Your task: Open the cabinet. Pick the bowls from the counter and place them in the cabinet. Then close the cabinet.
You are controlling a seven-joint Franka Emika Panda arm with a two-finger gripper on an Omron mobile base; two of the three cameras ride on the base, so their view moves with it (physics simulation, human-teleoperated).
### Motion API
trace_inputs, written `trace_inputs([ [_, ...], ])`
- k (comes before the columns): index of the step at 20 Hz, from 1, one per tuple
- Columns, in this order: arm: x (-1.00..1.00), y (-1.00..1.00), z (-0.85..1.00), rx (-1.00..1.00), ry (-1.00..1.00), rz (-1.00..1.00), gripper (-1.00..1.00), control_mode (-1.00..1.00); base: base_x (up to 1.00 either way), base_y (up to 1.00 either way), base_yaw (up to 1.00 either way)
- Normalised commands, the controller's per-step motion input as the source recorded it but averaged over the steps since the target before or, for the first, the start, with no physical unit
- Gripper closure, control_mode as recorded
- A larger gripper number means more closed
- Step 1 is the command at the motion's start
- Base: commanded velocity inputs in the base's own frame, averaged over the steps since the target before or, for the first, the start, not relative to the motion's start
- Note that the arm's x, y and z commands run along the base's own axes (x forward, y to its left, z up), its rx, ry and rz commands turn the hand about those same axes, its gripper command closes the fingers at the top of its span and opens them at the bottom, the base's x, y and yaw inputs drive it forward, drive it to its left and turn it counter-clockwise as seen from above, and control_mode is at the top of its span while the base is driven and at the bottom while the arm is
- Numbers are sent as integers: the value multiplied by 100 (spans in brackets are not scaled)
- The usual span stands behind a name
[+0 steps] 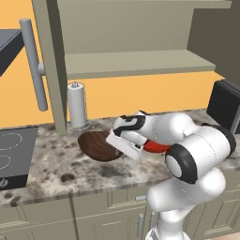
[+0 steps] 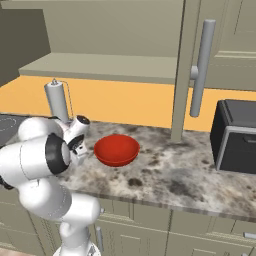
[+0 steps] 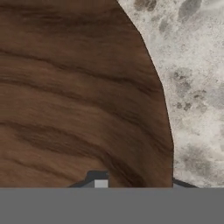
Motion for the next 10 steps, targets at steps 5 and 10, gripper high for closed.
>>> trace_inputs([
  [5, -56, 5, 31, 6, -14, -23, 100, -100, 0, 0, 0],
  [10, -84, 5, 25, 1, -40, -7, 100, -100, 0, 0, 0],
])
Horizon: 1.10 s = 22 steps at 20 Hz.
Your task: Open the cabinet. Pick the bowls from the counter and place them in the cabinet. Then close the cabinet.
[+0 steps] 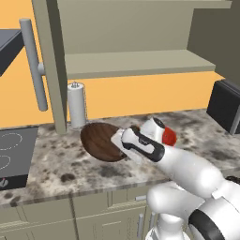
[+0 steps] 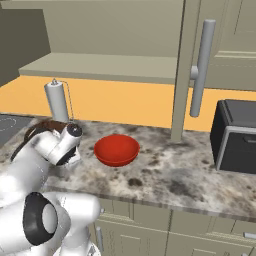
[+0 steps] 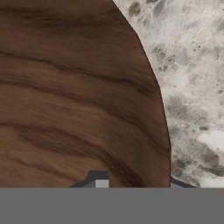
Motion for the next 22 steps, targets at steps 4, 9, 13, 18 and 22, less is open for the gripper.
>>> trace_inputs([
  [4, -92, 0, 67, 0, -31, 0, 100, -100, 0, 0, 0],
  [9, -57, -11, 79, -22, 7, -7, 100, -100, 0, 0, 0],
  [13, -12, -26, 64, -43, 28, -11, 100, -100, 0, 0, 0],
  [18, 0, -60, 52, -38, 27, -3, 100, -100, 0, 0, 0],
  [22, 0, -51, 57, -17, 19, 0, 100, -100, 0, 0, 0],
])
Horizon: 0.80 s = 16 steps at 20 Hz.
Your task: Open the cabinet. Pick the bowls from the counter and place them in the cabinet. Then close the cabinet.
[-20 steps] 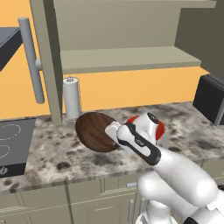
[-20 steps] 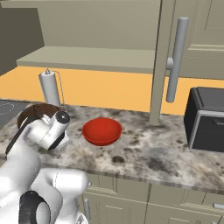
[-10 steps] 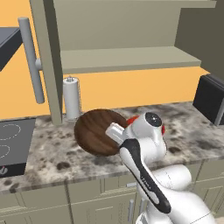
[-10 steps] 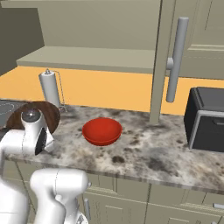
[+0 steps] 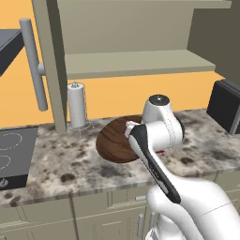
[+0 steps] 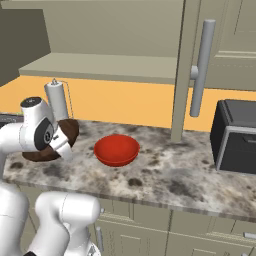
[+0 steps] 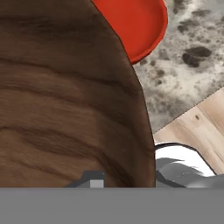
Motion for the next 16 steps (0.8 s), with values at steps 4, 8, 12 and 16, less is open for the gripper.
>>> trace_inputs([
  [4, -29, -17, 31, 1, 7, -2, 100, -100, 0, 0, 0],
  [8, -57, -5, 26, 10, -6, -6, 100, -100, 0, 0, 0],
  [12, -36, -5, 32, 11, -11, -11, 100, -100, 0, 0, 0],
  [16, -46, -1, 27, 9, -22, -14, 100, -100, 0, 0, 0],
])
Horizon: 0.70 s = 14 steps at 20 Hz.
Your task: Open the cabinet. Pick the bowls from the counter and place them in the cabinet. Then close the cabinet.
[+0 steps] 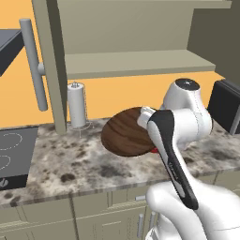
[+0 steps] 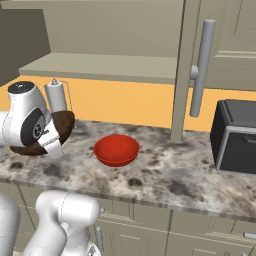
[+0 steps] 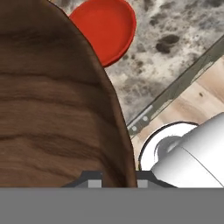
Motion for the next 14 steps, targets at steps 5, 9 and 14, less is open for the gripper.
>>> trace_inputs([
  [5, -33, 0, 24, 8, -9, -11, 100, -100, 0, 0, 0],
  [9, -16, 0, 36, 10, -1, -3, 100, -100, 0, 0, 0],
  [14, -2, -4, 33, 12, -2, 0, 100, -100, 0, 0, 0],
])
